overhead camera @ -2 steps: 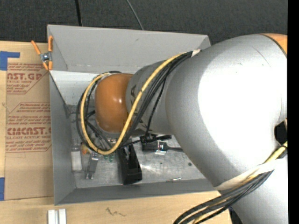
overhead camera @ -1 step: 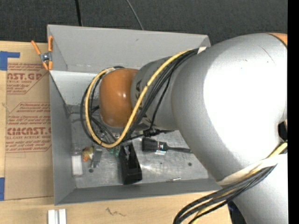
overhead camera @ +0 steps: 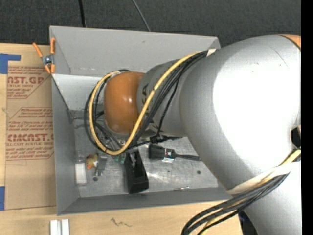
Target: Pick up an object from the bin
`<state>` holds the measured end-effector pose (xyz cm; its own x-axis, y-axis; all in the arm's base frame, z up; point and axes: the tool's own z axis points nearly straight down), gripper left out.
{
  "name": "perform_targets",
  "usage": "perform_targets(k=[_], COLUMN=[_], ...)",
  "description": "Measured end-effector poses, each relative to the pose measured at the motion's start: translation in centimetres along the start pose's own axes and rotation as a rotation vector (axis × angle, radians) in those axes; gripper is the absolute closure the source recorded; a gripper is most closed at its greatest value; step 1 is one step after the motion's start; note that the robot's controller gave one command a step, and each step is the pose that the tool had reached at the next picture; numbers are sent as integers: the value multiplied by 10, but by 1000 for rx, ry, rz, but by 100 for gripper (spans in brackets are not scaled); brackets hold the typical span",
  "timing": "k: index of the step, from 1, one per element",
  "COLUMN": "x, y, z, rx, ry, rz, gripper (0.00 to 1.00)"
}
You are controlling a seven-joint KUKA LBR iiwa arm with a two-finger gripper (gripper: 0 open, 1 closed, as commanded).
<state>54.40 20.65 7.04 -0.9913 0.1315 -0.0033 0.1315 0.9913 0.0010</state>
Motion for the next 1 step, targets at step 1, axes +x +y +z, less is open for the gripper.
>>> perform_targets(k=[1], x=[0], y=[0], z=[-1], rx=[0], ry=[1], rz=[0], gripper=[100])
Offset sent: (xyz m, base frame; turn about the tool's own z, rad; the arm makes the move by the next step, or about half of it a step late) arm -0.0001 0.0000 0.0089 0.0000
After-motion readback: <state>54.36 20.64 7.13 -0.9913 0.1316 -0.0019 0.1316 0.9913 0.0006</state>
